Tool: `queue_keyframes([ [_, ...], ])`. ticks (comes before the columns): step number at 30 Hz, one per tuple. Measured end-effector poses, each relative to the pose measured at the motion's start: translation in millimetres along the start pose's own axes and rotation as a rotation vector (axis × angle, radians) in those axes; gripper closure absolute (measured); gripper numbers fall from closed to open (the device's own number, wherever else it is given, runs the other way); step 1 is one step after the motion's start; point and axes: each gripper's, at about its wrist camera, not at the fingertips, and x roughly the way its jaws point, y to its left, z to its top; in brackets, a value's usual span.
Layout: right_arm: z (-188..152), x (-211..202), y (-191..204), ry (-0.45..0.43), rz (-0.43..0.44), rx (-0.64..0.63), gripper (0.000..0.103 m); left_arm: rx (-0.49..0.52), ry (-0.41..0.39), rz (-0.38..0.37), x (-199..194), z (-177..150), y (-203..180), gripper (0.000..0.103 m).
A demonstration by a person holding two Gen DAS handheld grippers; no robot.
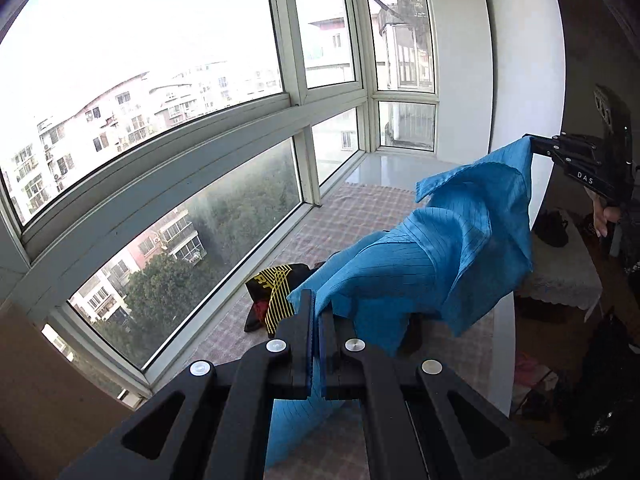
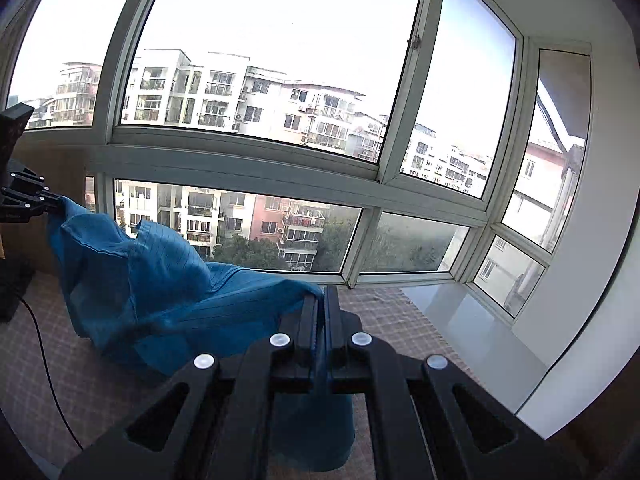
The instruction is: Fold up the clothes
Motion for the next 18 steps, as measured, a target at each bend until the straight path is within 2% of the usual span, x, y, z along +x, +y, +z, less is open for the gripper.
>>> queue_keyframes([
  [4,48.9,-25.8,24.8,-0.103,-0.024,-0.048,0.101,-0.007,-0.065,0.088,-68.1,16.8,12.1,0.102],
  [7,88.1,-66.1,44.6,-0.263,-0.062,-0.11,0.102,-0.006,-0.123,0.18,-120.9,32.3,18.5,0.103],
  [9,116.4,-85.8,47.0,-0.276,0.006,-0.085,0.102,-0.004,-0.188,0.261,-164.0,44.7,22.6,0.103],
  [11,131.5,-78.7,49.8,-0.135,0.131,-0.056,0.102,-0.029,-0.206,0.267,-196.7,50.0,31.9,0.103],
  [14,81.2,-48.0,69.1,-0.004,0.213,-0.073,0.099,-0.06,-0.152,0.249,-203.2,29.0,40.9,0.103],
  [15,60.1,-35.2,75.1,0.048,0.241,-0.074,0.092,-0.059,-0.109,0.227,-190.7,11.9,40.1,0.102],
  [16,24.8,-14.6,79.7,0.125,0.273,-0.062,0.079,-0.058,-0.064,0.205,-177.3,-5.8,38.8,0.102],
  [17,-10.5,6.1,84.4,0.202,0.304,-0.05,0.072,-0.051,-0.003,0.184,-155.0,-31.4,31.6,0.101],
  [18,-46.1,25.8,89.1,0.278,0.331,-0.036,0.06,-0.036,0.06,0.157,-130.2,-58.4,22.9,0.097],
])
